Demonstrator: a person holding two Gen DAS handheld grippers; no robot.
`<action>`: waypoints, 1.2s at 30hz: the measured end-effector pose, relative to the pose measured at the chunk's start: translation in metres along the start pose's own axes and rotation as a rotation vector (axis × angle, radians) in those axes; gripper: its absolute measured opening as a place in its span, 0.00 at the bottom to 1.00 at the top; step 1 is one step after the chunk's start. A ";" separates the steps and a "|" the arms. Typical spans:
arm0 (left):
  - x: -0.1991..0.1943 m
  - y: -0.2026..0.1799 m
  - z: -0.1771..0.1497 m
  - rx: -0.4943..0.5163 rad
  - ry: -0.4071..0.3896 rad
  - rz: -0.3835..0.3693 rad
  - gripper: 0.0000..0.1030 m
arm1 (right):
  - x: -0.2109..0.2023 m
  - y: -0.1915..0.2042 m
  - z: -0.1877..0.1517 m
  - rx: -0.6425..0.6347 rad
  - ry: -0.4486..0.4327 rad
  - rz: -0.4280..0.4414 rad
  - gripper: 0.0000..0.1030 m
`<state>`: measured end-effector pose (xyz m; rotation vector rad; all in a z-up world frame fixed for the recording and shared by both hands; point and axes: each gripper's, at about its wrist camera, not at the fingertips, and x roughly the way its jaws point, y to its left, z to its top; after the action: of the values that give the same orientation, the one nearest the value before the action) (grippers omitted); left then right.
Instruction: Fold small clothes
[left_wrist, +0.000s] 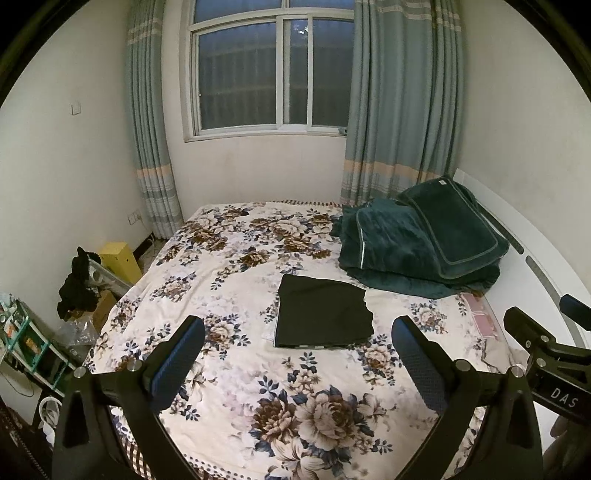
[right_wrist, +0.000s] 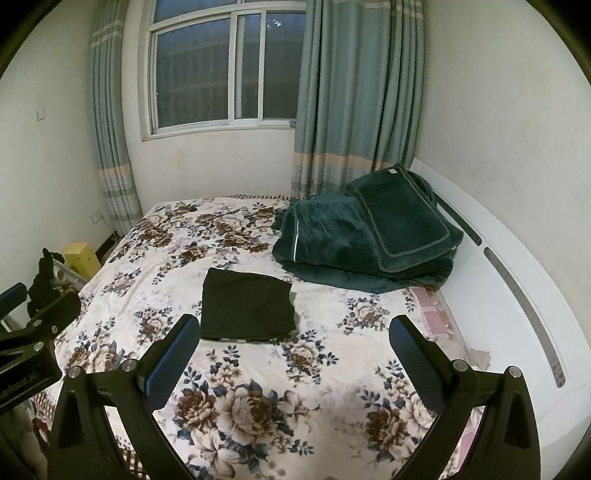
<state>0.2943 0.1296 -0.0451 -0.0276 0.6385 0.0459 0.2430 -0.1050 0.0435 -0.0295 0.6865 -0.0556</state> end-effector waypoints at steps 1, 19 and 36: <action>0.000 0.000 0.000 0.000 0.000 0.000 1.00 | 0.000 0.000 0.001 0.000 0.000 0.001 1.00; 0.000 0.000 0.000 -0.001 0.000 -0.002 1.00 | -0.002 0.004 0.000 0.003 -0.005 0.001 1.00; -0.001 0.001 -0.002 -0.003 -0.002 0.009 1.00 | -0.004 0.005 -0.005 0.006 -0.008 -0.002 1.00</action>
<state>0.2925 0.1308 -0.0463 -0.0278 0.6369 0.0555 0.2371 -0.0999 0.0414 -0.0249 0.6783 -0.0590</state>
